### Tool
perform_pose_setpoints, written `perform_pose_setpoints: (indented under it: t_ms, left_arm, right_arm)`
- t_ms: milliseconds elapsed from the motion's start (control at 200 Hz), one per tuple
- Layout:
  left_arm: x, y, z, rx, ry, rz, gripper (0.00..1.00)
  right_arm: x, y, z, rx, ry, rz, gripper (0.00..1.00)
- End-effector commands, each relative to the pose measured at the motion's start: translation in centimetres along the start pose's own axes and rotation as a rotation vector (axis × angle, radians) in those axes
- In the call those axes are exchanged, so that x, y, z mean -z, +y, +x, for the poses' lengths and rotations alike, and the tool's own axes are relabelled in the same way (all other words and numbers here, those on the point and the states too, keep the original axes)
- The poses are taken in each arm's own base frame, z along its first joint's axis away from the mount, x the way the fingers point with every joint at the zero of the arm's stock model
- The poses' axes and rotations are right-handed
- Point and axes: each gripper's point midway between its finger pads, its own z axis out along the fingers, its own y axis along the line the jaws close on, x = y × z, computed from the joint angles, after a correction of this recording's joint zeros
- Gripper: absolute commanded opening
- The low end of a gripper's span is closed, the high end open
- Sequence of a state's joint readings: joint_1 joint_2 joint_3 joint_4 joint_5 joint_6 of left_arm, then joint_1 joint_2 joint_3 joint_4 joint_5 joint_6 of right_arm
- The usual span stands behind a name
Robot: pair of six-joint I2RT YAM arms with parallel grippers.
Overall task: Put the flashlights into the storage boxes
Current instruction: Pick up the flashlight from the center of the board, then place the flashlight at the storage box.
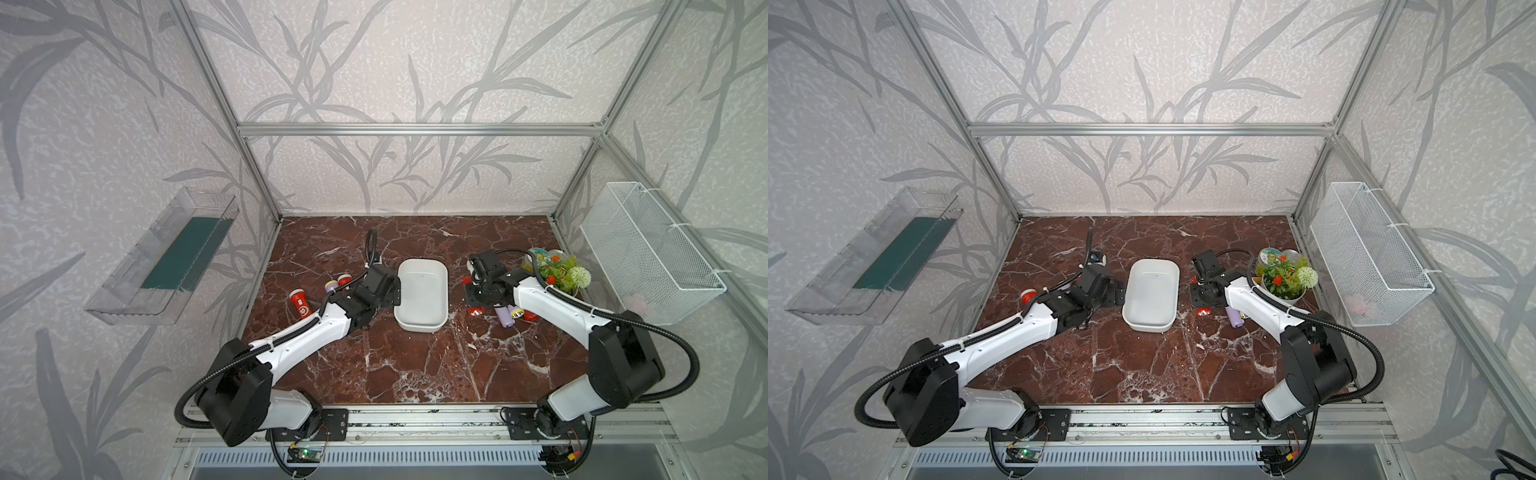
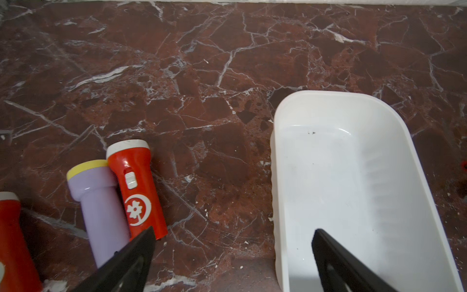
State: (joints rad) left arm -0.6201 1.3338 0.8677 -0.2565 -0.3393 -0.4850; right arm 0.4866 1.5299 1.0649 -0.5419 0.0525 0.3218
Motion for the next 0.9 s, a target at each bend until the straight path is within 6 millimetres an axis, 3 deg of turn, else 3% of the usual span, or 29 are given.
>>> perform_pose_setpoints:
  t_ms: [0, 160, 370, 530, 555, 895]
  left_arm:
    - [0.5, 1.8, -0.4, 0.038, -0.022, -0.021, 0.99]
    - [0.7, 3.3, 0.1, 0.069, -0.027, -0.031, 0.99]
    - [1.0, 4.6, 1.1, 0.086, -0.025, -0.050, 0.99]
    - [1.4, 5.7, 1.4, 0.099, -0.036, -0.066, 0.99]
    - [1.5, 5.8, 1.5, 0.101, -0.037, -0.066, 0.99]
    - [1.8, 7.0, 2.2, 0.115, -0.033, -0.076, 0.99]
  right_arm:
    - [2.6, 1.2, -1.5, 0.016, -0.048, -0.010, 0.37]
    - [4.0, 3.7, -3.3, 0.041, -0.091, -0.047, 0.37]
    - [3.7, 7.1, -5.1, 0.080, -0.099, -0.087, 0.38]
    - [2.3, 9.7, -6.0, 0.110, -0.085, -0.105, 0.38]
    - [1.0, 10.0, -5.7, 0.117, -0.059, -0.097, 0.38]
    - [-5.2, 13.2, -4.9, 0.138, 0.052, -0.117, 0.37]
